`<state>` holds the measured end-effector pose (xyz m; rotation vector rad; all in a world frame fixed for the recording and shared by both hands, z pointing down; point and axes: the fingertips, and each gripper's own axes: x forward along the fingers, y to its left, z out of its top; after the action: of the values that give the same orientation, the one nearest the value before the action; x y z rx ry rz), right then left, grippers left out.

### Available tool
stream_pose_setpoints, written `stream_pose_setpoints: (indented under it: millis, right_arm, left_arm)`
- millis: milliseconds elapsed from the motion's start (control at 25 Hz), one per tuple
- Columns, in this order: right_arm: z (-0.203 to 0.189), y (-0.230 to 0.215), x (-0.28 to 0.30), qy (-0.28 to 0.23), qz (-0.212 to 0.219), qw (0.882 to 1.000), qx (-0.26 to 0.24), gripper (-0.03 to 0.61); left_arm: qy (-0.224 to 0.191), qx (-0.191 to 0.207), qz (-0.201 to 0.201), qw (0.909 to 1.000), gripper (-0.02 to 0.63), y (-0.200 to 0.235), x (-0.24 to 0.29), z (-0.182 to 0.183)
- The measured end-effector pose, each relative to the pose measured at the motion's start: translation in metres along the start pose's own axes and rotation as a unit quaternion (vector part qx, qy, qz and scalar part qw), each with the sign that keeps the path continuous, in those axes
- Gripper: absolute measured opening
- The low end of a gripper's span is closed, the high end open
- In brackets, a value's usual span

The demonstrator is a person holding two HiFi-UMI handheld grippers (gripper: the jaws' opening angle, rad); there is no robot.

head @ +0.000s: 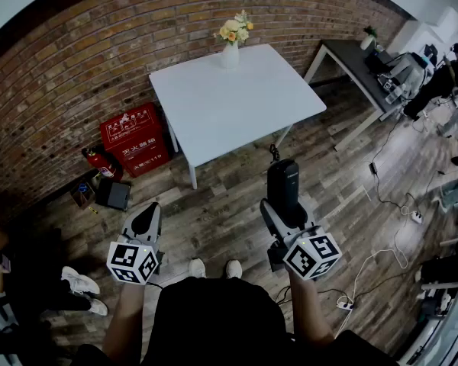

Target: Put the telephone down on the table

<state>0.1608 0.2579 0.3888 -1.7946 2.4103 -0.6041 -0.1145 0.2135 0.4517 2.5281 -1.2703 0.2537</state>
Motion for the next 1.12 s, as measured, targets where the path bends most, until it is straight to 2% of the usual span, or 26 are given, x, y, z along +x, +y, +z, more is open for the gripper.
stream_pose_setpoints:
  millis: [680, 1120]
  right_arm:
    - [0.0, 0.011, 0.015, -0.007, -0.003, 1.0, 0.003, 0.285]
    - [-0.007, 0.032, 0.021, -0.013, -0.016, 1.0, 0.007, 0.285]
  left_arm:
    - [0.0, -0.006, -0.007, 1.0, 0.012, 0.019, 0.002, 0.0]
    - [-0.005, -0.011, -0.01, 0.9999, 0.012, 0.043, -0.017, -0.006]
